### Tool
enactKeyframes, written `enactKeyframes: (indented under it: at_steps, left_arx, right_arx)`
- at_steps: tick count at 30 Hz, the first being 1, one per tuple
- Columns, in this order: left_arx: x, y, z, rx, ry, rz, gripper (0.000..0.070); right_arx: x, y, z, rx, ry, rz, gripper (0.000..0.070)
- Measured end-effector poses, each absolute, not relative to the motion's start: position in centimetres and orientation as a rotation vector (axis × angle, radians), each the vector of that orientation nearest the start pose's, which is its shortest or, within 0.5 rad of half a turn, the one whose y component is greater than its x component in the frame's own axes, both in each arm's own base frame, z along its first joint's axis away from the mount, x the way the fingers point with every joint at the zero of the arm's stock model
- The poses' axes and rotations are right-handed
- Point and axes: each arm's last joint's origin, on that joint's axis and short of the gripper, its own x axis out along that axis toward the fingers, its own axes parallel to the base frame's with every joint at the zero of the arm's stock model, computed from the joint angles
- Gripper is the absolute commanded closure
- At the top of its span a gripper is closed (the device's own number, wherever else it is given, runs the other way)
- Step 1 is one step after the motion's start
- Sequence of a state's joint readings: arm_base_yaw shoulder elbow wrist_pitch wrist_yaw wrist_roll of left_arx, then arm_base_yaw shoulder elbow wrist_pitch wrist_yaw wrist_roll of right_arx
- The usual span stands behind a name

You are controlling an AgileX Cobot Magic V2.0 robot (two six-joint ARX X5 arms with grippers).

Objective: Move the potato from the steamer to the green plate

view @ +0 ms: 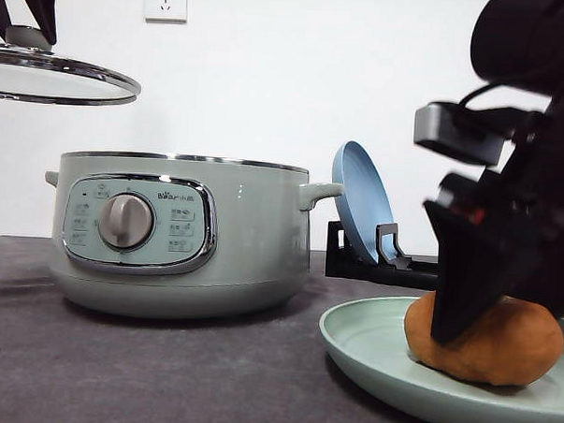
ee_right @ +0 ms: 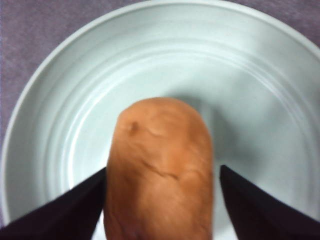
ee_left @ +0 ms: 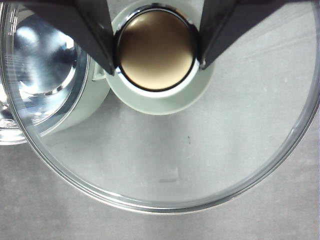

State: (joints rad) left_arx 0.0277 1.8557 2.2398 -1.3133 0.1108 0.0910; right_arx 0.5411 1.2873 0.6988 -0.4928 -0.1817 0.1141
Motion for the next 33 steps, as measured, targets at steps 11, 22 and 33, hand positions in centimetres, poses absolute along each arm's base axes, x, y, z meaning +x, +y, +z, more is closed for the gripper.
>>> enactKeyframes:
  at_steps: [11,22,33]
  left_arx:
    - [35.7,0.6,42.7,0.016,0.923,-0.118,0.07]
    - [35.6,-1.6,42.7,0.042,0.925,-0.175,0.07]
    - [35.0,-6.7,42.7,0.105,0.923,-0.306,0.07]
  right_arx:
    - [15.7,10.0,31.4,-0.044,0.833,0.621,0.0071]
    - [7.9,5.1,39.0,0.028,0.538,0.591,0.0005]
    - [4.6,3.0,39.6,0.093,0.442,0.574,0.0005]
